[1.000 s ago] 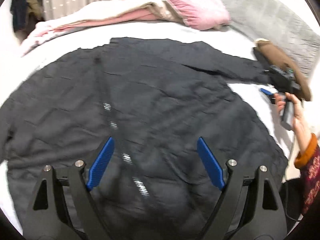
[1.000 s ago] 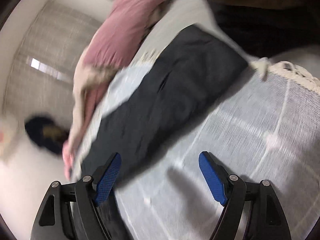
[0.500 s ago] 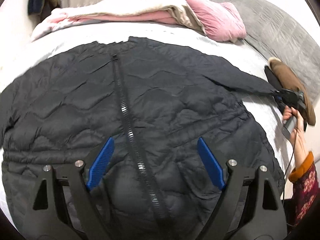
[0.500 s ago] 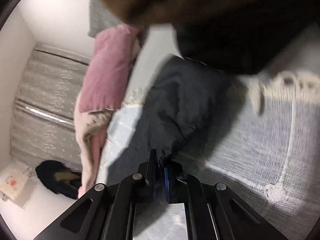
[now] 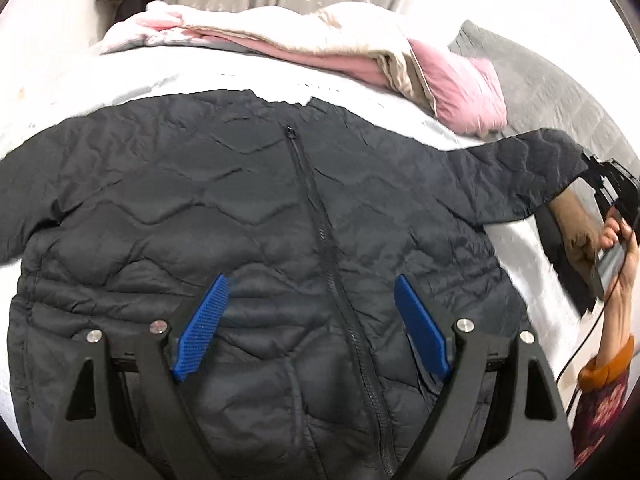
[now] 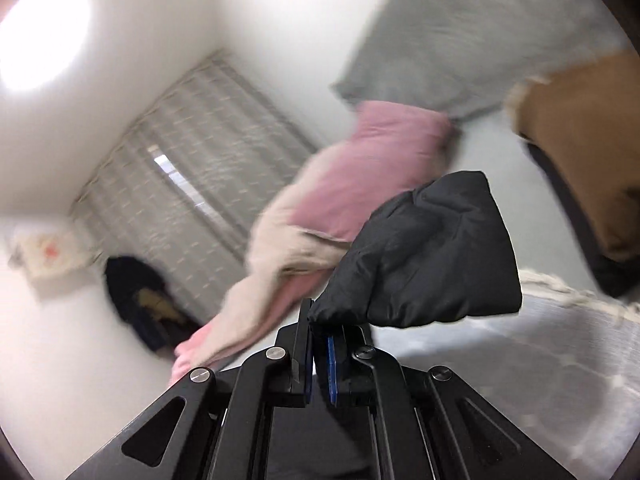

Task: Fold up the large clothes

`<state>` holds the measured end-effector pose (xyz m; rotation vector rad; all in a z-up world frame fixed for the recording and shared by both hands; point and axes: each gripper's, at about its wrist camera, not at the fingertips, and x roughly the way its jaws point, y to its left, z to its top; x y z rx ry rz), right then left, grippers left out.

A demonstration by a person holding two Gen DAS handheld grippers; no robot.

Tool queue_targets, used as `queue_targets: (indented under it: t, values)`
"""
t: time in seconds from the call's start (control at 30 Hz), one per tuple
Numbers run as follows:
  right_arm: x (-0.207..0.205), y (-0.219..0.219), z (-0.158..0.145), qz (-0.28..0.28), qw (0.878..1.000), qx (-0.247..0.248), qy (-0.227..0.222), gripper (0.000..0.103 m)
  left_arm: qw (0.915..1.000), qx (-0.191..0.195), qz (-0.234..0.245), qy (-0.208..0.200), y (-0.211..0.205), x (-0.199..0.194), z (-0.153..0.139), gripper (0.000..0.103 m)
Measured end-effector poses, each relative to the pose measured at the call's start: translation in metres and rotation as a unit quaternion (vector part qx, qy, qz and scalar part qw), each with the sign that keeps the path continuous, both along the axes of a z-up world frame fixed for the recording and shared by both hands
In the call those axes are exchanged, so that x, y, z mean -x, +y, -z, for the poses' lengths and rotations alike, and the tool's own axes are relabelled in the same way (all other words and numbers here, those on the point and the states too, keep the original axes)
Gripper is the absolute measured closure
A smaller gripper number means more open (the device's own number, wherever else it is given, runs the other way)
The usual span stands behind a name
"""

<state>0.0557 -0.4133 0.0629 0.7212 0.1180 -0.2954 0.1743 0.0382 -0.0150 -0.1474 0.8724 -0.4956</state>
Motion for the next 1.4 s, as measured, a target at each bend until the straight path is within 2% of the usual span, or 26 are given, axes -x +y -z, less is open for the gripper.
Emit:
queue_targets:
  t: [0.13,0.27,0.37,0.53,0.6,0.67,0.73,0.77,0.83,0.87,0.93,1.0,1.03,1.1,1.17,1.2,1.23,1.27,1.3,1.33,1.4]
  values:
    - [-0.034,0.067,-0.023,-0.072,0.996,0.056,0.007,0.098,0.9986,0.044,-0.016,0.024,0.016,-0.009,0.004,0.018]
    - [-0.076,0.146,-0.021,-0.150,0.981,0.114,0.049,0.098,0.9974,0.061,-0.029,0.025,0.027,-0.013,0.005,0.018]
    - [-0.101,0.202,0.001,-0.198,0.962,0.161,0.095,0.096,0.9964,0.073,-0.033,0.026,0.034,-0.016,0.005,0.018]
    - [-0.149,0.273,0.071,-0.261,0.922,0.209,0.197,0.095,0.9960,0.078,-0.039,0.020,0.039,-0.021,0.007,0.018]
    - [-0.159,0.286,0.104,-0.280,0.904,0.207,0.247,0.092,0.9960,0.075,-0.041,0.023,0.039,-0.023,0.011,0.018]
    - [-0.165,0.289,0.134,-0.313,0.887,0.180,0.288,0.086,0.9964,0.069,-0.041,0.026,0.036,-0.024,0.015,0.018]
    - [-0.167,0.282,0.153,-0.342,0.876,0.135,0.312,0.072,0.9970,0.062,-0.038,0.028,0.032,-0.025,0.016,0.018]
    - [-0.167,0.276,0.156,-0.355,0.875,0.106,0.313,0.067,0.9973,0.059,-0.032,0.029,0.029,-0.026,0.017,0.018]
    - [-0.162,0.258,0.148,-0.369,0.881,0.060,0.290,0.049,0.9978,0.058,-0.018,0.028,0.023,-0.030,0.016,0.018]
    - [-0.158,0.248,0.140,-0.372,0.886,0.043,0.273,0.045,0.9976,0.062,-0.015,0.029,0.021,-0.033,0.016,0.018]
    - [-0.149,0.220,0.123,-0.351,0.907,0.022,0.233,0.034,0.9959,0.077,-0.015,0.046,0.015,-0.045,0.018,0.018]
    - [-0.141,0.198,0.113,-0.316,0.925,0.006,0.211,0.031,0.9926,0.098,-0.008,0.072,0.006,-0.060,0.022,0.018]
    - [-0.136,0.185,0.113,-0.307,0.930,-0.011,0.200,0.031,0.9916,0.099,-0.004,0.083,-0.001,-0.068,0.024,0.018]
    - [-0.132,0.165,0.117,-0.289,0.936,-0.034,0.198,0.031,0.9914,0.084,-0.006,0.100,-0.014,-0.081,0.031,0.018]
    - [-0.128,0.145,0.121,-0.247,0.944,-0.033,0.218,0.031,0.9906,0.060,-0.012,0.123,-0.028,-0.095,0.043,0.018]
    - [-0.130,0.137,0.121,-0.227,0.946,-0.026,0.229,0.031,0.9906,0.048,-0.015,0.127,-0.035,-0.100,0.048,0.025]
    - [-0.133,0.128,0.119,-0.209,0.948,-0.019,0.240,0.031,0.9914,0.043,-0.016,0.123,-0.040,-0.102,0.048,0.043]
    - [-0.135,0.119,0.119,-0.187,0.949,-0.010,0.253,0.031,0.9924,0.040,-0.012,0.116,-0.045,-0.104,0.048,0.056]
    - [-0.134,0.114,0.120,-0.175,0.950,-0.005,0.259,0.031,0.9931,0.041,-0.007,0.110,-0.049,-0.106,0.046,0.089]
    - [-0.130,0.104,0.122,-0.162,0.951,-0.003,0.265,0.031,0.9944,0.042,-0.004,0.096,-0.052,-0.106,0.040,0.094]
    - [-0.129,0.091,0.131,-0.145,0.950,-0.005,0.276,0.031,0.9984,0.036,-0.010,0.042,-0.053,-0.103,0.021,0.095]
